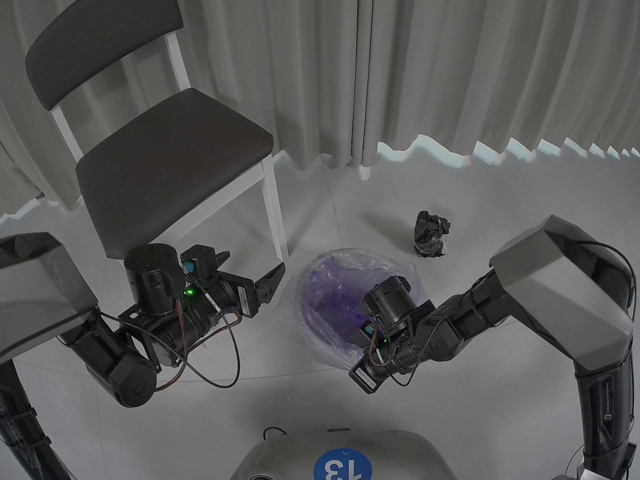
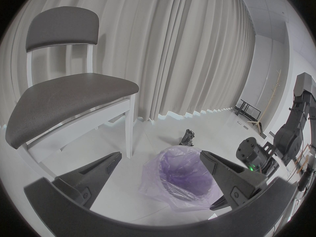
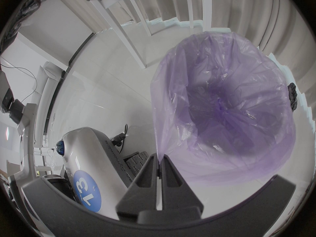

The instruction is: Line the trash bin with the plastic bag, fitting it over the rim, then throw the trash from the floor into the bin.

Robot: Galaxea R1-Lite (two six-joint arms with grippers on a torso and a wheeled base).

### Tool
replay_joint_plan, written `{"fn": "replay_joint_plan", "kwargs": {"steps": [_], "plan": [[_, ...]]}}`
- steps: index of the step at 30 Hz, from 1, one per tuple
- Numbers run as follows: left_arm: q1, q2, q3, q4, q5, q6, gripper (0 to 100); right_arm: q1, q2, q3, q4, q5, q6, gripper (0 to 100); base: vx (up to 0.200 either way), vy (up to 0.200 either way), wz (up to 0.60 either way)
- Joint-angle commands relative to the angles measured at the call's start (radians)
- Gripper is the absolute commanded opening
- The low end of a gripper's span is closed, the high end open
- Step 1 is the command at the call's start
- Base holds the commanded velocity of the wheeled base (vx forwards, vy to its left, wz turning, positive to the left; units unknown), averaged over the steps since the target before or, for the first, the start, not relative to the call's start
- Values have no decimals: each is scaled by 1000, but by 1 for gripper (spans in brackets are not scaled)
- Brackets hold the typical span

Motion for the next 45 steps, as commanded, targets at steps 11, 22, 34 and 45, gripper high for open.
{"fn": "replay_joint_plan", "kwargs": {"steps": [11,22,34,45], "plan": [[3,10,0,0,0,0,100,-38,113,-137,43,2,2,0,0,0,0],[0,10,1,0,0,0,100,-73,176,-223,94,20,3,0,0,0,0],[1,19,0,-1,-2,0,100,-73,167,-191,83,17,-6,100,0,0,0],[3,16,0,-3,0,0,100,-72,87,-97,75,11,-8,100,0,0,0]]}}
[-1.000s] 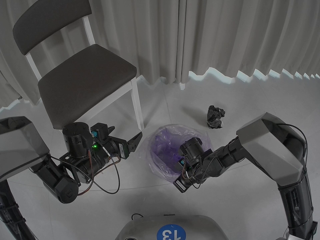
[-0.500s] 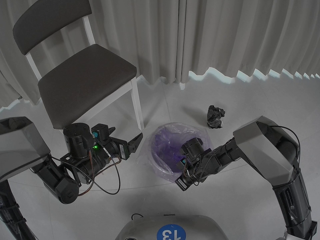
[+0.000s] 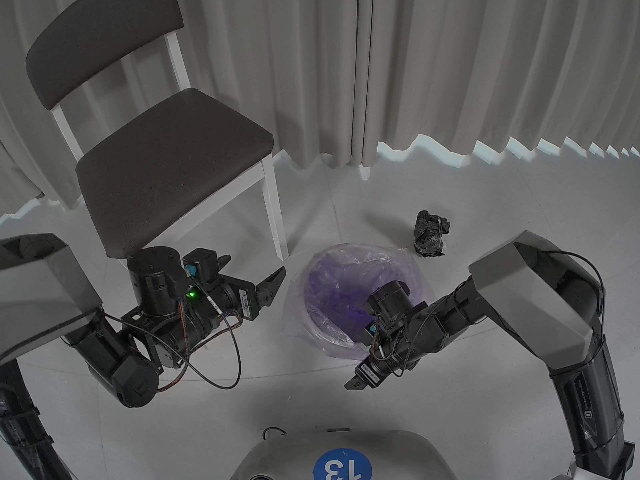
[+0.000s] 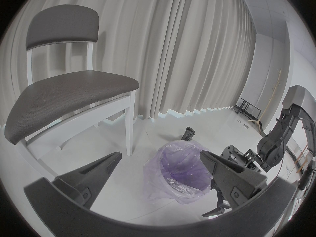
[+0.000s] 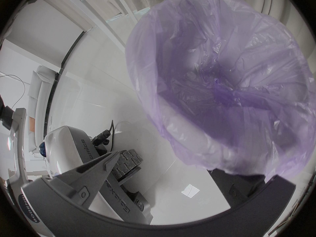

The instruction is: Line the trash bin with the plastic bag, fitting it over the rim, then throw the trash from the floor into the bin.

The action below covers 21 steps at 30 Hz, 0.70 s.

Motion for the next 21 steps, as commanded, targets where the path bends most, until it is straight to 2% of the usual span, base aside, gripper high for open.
{"fn": "replay_joint_plan", "kwargs": {"steps": [1,14,15,21], "plan": [[0,-1,0,-2,1,0,100,3,-62,51,0,0,0,100,0,0,0],[-2,-7,2,-2,1,0,100,6,-343,238,10,-4,-3,100,0,0,0],[-2,-9,2,-2,1,0,100,-6,-407,252,13,-9,-2,100,0,0,0],[-3,-18,3,-2,-1,0,100,-91,-507,252,15,-46,-3,100,0,0,0]]}}
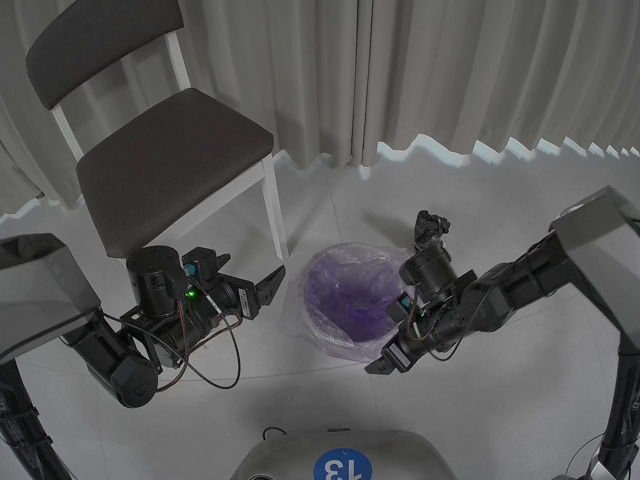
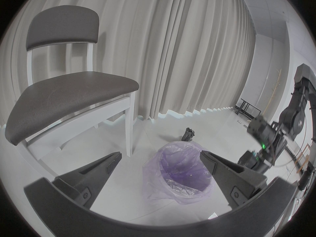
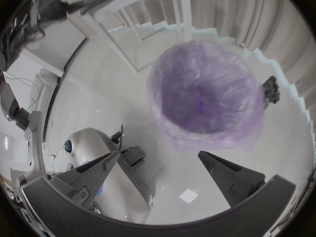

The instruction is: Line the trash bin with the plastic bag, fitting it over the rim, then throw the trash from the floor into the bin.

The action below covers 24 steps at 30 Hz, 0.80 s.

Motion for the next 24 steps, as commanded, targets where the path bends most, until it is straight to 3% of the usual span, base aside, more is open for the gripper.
{"fn": "replay_joint_plan", "kwargs": {"steps": [1,8,12,24], "plan": [[-3,-10,1,0,-1,0,100,-98,-145,9,2,-47,-3,100,0,0,0],[-7,5,-1,0,-1,0,100,-231,-104,-60,0,-76,-17,100,0,0,0],[-7,16,-1,0,-1,0,100,-265,-42,-105,-1,-76,-16,100,0,0,0],[-1,22,-1,0,-1,0,100,-273,165,-298,-9,-76,-5,100,0,0,0]]}}
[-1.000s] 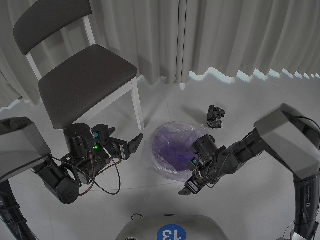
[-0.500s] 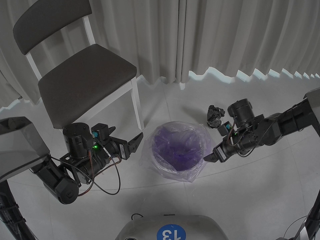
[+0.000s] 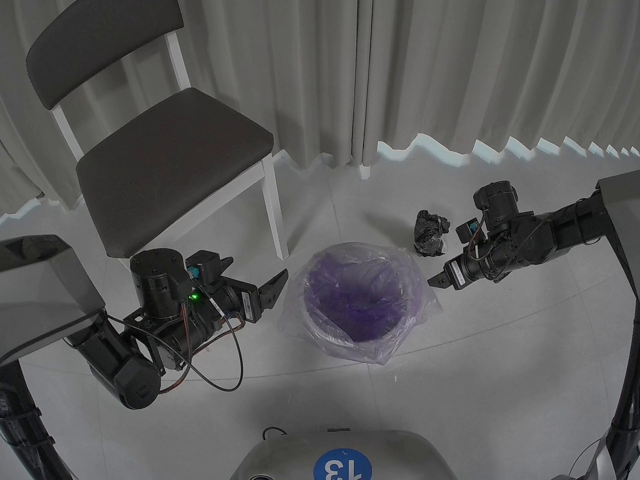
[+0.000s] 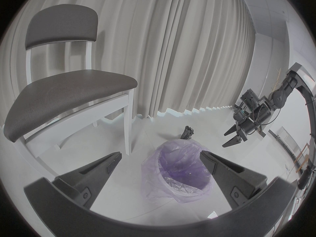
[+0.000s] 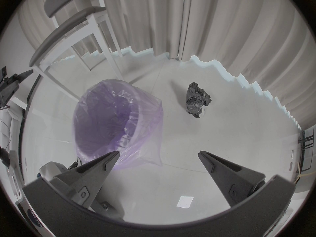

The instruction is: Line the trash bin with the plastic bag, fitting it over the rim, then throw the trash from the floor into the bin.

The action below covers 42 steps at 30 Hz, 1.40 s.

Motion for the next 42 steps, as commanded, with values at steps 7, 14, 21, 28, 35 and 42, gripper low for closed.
{"fn": "replay_joint_plan", "kwargs": {"steps": [7,14,21,28,35,42], "plan": [[5,6,0,0,1,-1,100,3,170,-113,-4,0,2,100,0,0,0],[7,9,0,0,-1,-1,100,-1,216,-114,-7,0,2,100,0,0,0],[7,13,0,0,1,-1,100,-3,268,-122,-28,0,1,100,0,0,0],[8,13,-1,0,1,-1,100,-3,351,-159,-47,2,2,100,0,0,0],[10,15,2,-2,-1,-2,100,-3,425,-221,-38,5,13,100,0,0,0],[7,27,2,-5,2,-2,100,-13,431,-240,-33,3,34,100,0,0,0]]}}
